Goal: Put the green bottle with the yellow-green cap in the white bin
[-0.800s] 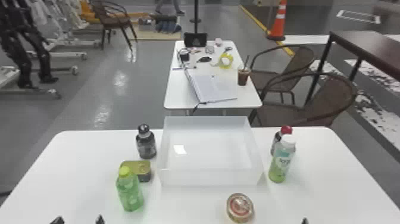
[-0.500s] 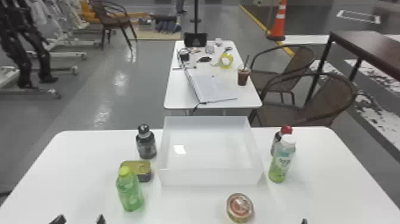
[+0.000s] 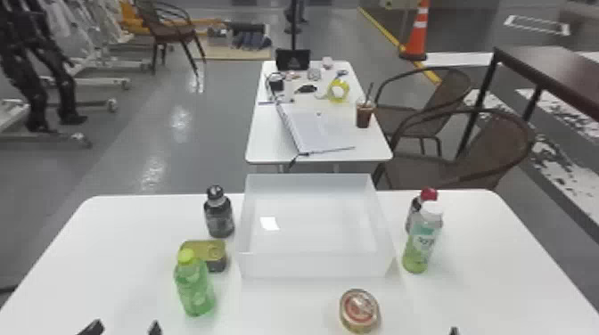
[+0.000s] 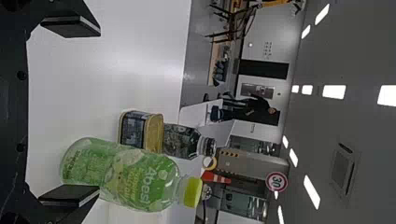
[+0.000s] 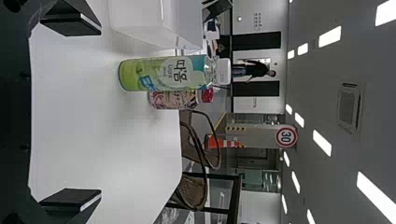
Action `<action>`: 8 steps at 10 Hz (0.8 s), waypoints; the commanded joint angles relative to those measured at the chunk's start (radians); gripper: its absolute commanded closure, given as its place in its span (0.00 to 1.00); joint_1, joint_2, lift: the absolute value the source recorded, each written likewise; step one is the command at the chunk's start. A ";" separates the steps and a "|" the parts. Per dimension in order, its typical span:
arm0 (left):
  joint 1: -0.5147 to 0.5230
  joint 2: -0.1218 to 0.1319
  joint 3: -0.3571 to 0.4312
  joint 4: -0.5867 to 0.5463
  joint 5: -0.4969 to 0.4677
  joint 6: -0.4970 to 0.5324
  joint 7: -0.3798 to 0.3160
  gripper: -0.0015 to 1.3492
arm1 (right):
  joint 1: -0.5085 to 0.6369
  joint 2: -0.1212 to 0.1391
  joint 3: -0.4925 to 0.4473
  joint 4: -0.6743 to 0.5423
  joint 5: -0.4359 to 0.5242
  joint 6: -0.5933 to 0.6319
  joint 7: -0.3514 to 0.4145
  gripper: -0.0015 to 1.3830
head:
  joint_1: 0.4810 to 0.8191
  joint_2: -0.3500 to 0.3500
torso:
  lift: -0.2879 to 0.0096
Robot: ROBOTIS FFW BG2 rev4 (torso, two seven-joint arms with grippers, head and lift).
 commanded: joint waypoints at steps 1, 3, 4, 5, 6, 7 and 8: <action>-0.015 -0.003 0.000 0.013 0.002 0.010 -0.032 0.09 | -0.003 0.000 0.000 0.004 -0.005 0.000 0.001 0.05 | 0.20 0.50 | 0.63; -0.041 -0.003 -0.008 0.036 -0.003 0.015 -0.081 0.09 | -0.003 0.000 0.000 0.007 -0.011 0.000 0.001 0.05 | 0.20 0.50 | 0.63; -0.056 -0.003 -0.008 0.045 -0.021 0.022 -0.098 0.09 | -0.006 0.000 0.000 0.008 -0.014 0.000 0.001 0.05 | 0.20 0.50 | 0.63; -0.076 -0.003 -0.009 0.061 -0.030 0.030 -0.118 0.09 | -0.008 0.000 0.005 0.013 -0.018 0.000 0.004 0.05 | 0.20 0.50 | 0.63; -0.090 -0.003 -0.025 0.075 -0.032 0.030 -0.123 0.09 | -0.009 0.000 0.006 0.015 -0.018 0.000 0.004 0.05 | 0.20 0.50 | 0.63; -0.118 -0.003 -0.043 0.104 -0.033 0.032 -0.130 0.09 | -0.009 0.000 0.006 0.016 -0.023 0.000 0.004 0.05 | 0.20 0.50 | 0.63; -0.156 -0.003 -0.067 0.141 -0.043 0.022 -0.136 0.09 | -0.012 0.000 0.009 0.018 -0.025 0.000 0.004 0.05 | 0.20 0.50 | 0.63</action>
